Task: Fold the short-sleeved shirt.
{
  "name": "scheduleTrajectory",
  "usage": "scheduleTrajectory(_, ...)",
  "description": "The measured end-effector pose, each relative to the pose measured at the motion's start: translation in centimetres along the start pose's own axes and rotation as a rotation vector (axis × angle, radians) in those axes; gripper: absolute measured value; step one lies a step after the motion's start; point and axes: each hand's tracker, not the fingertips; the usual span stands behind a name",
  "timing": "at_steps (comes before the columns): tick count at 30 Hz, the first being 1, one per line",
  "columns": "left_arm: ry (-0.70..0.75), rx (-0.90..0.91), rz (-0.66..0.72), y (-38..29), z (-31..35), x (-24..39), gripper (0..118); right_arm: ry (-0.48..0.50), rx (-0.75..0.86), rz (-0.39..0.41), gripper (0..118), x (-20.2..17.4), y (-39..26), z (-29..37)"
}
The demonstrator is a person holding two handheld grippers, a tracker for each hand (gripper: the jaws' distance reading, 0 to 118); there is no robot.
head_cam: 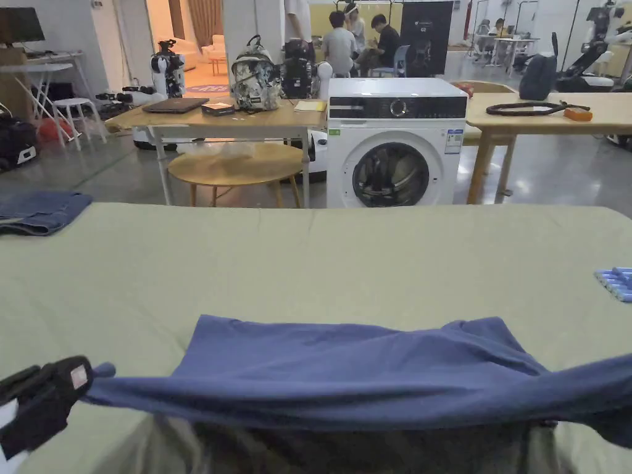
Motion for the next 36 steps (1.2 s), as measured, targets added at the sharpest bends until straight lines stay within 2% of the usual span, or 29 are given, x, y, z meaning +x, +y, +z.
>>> scheduleTrajectory(4, 0.08, -0.123, 0.091, -6.4, 4.4, 0.2, 0, -0.089, -0.134, -0.169, 0, 2.7, -9.2, 3.7)
scheduleTrajectory(5, 0.092, -0.162, 0.101, -8.2, 4.8, -0.8, 0, -0.087, -0.157, -0.218, 0, 3.1, -11.1, 4.5)
scheduleTrajectory(6, 0.109, -0.167, 0.125, -9.3, 5.1, -1.4, 0, -0.091, -0.203, -0.231, 0, 3.4, -12.4, 5.0)
scheduleTrajectory(8, 0.118, -0.216, 0.189, -11.4, 5.5, -2.7, 0, -0.179, -0.249, -0.15, 0, 3.6, -14.8, 5.7)
scheduleTrajectory(11, 0.153, -0.273, 0.177, -13.4, 5.2, -3.9, 0, -0.199, -0.29, -0.099, 1, 4.5, -17.4, 5.7)
scheduleTrajectory(12, 0.141, -0.287, 0.179, -13.9, 5.1, -4.0, 2, -0.212, -0.293, -0.075, 8, 4.6, -18.0, 5.7)
scheduleTrajectory(13, 0.124, -0.315, 0.179, -14.3, 4.9, -4.2, 20, -0.213, -0.304, -0.054, 35, 3.7, -17.9, 5.7)
scheduleTrajectory(14, 0.099, -0.328, 0.154, -14.6, 5.1, -4.4, 43, -0.229, -0.318, -0.037, 56, 3.6, -18.3, 5.7)
scheduleTrajectory(15, 0.123, -0.312, 0.11, -14.7, 5.3, -4.0, 46, -0.239, -0.311, -0.021, 60, 3.6, -18.6, 5.9)
scheduleTrajectory(18, 0.122, -0.294, -0.014, -13.5, 6.0, -1.9, 46, -0.236, -0.251, -0.001, 60, 2.7, -17.7, 7.2)
scheduleTrajectory(21, 0.095, -0.206, -0.04, -10.8, 6.3, 0.4, 46, -0.198, -0.16, 0.059, 60, 1.1, -15.4, 8.0)
scheduleTrajectory(26, -0.003, -0.019, -0.091, -5.4, 6.8, 6.3, 46, -0.045, -0.005, 0.185, 60, -3.6, -10.8, 8.1)
scheduleTrajectory(29, -0.096, 0.048, -0.122, -3.3, 7.1, 8.9, 46, 0.021, 0.035, 0.217, 57, -5.9, -9.2, 7.4)
scheduleTrajectory(30, -0.127, 0.068, -0.13, -2.8, 7.1, 9.5, 38, 0.047, 0.041, 0.218, 49, -6.3, -9.0, 7.2)
scheduleTrajectory(31, -0.144, 0.085, -0.141, -2.5, 7.1, 10.2, 15, 0.077, 0.049, 0.22, 25, -6.8, -8.8, 6.9)
scheduleTrajectory(32, -0.143, 0.098, -0.15, -2.3, 7.0, 10.9, 0, 0.07, 0.049, 0.222, 7, -7.1, -8.8, 6.6)
scheduleTrajectory(33, -0.124, 0.1, -0.16, -2.3, 6.9, 11.3, 0, 0.063, 0.051, 0.224, 0, -7.7, -8.7, 6.5)
scheduleTrajectory(36, -0.12, 0.091, -0.189, -2.2, 6.6, 11.3, 0, 0.058, 0.041, 0.245, 0, -8.4, -9.0, 5.9)
